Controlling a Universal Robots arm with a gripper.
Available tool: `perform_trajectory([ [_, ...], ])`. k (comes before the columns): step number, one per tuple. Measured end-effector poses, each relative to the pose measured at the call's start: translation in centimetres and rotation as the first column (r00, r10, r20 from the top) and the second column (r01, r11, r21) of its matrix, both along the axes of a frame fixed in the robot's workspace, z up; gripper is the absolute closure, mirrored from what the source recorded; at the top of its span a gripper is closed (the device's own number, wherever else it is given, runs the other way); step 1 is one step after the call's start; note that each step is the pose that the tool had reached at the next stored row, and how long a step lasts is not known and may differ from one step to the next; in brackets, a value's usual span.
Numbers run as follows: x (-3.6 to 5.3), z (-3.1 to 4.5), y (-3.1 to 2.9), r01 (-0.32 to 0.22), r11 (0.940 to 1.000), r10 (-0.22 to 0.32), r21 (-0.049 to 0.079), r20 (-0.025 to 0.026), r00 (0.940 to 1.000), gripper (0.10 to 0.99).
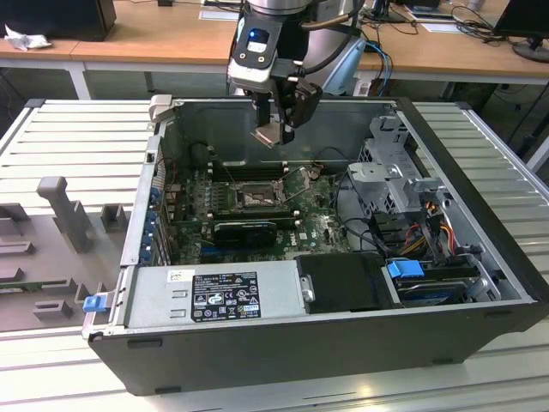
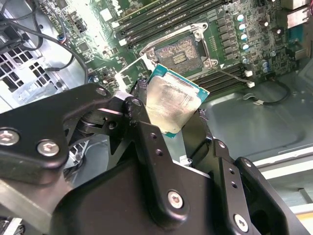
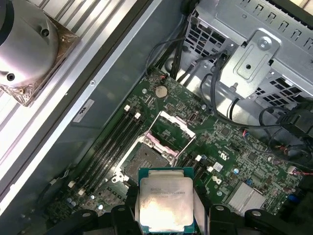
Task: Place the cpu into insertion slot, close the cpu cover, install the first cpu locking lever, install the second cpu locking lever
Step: 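Place the cpu into insertion slot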
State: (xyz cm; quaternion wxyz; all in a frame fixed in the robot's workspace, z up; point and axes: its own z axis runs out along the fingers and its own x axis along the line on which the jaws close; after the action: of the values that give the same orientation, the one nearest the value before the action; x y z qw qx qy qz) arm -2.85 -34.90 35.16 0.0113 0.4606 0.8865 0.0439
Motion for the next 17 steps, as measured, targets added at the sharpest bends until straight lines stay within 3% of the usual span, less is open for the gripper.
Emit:
perform_trajectory([
  [12,0.00,0.00,0.00,0.042,0.9991,-0.042,0.000,0.0000,0.9991,0.557],
  [17,0.00,-0.02,0.00,0.093,0.9957,-0.093,0.000,0.0000,0.9957,0.557],
])
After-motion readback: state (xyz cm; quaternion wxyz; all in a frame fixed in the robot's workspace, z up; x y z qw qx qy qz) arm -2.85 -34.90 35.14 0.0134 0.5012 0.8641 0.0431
